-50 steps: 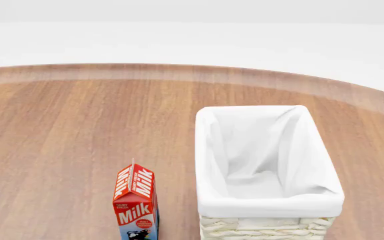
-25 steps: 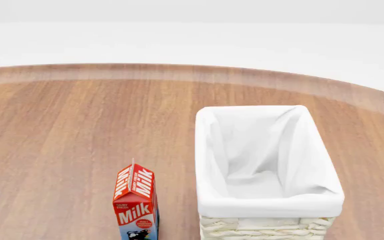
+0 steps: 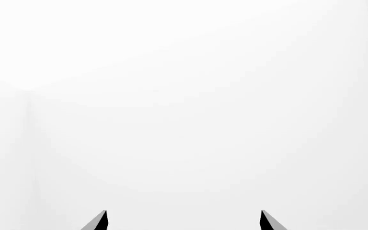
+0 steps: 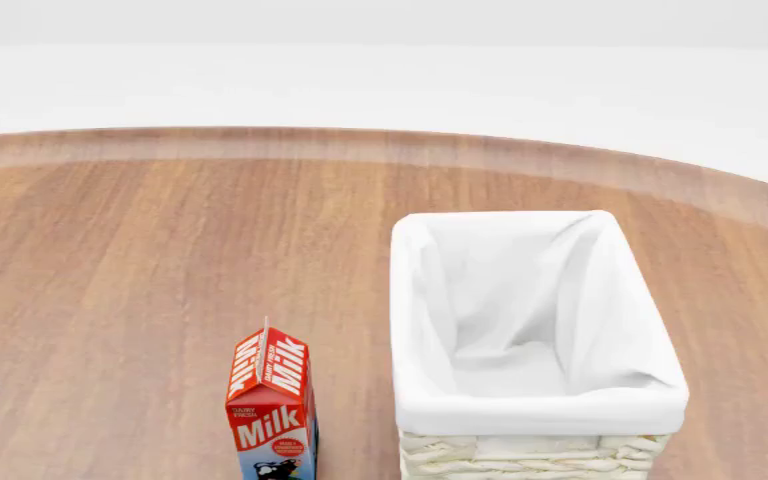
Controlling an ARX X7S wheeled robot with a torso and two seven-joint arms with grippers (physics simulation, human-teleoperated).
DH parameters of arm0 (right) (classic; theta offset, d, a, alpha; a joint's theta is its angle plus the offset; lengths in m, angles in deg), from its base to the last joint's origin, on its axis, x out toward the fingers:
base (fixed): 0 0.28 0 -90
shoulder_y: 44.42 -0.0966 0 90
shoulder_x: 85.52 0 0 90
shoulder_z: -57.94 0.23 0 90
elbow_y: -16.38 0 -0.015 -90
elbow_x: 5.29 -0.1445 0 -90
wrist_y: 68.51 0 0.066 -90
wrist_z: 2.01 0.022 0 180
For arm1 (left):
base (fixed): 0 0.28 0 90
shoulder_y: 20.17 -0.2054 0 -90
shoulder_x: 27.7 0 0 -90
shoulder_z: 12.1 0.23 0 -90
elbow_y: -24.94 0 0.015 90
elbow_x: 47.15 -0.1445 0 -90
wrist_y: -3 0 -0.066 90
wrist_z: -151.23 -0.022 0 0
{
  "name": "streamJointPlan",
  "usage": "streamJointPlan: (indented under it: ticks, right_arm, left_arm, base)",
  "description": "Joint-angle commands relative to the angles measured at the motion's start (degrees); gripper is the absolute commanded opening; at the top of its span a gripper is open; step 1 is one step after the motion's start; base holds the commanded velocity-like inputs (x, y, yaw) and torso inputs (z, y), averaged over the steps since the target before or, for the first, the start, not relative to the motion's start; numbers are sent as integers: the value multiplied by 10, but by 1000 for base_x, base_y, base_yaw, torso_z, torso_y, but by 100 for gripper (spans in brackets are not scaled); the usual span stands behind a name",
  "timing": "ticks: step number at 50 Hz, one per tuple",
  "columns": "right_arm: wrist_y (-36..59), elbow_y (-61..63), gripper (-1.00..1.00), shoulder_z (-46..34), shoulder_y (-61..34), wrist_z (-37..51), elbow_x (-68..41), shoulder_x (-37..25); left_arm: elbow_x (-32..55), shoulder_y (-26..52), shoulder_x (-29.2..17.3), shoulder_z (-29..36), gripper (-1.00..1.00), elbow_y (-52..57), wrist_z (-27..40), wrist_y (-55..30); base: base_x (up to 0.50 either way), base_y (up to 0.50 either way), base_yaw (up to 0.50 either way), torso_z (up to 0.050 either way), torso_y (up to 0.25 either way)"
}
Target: Pick up the alphabet soup and the tomato sauce, and put them in the basket.
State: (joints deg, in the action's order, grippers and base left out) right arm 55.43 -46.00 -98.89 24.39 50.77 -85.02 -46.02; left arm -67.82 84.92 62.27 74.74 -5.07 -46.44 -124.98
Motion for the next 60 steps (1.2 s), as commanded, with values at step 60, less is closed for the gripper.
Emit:
streamJointPlan:
  ticks: [60]
  right_arm:
    - [-41, -93, 100, -12, 39, -60, 40, 34]
  left_arm:
    - [2, -11, 0, 2, 100, 0, 5, 5]
  base:
    - [0, 0, 0, 0, 0]
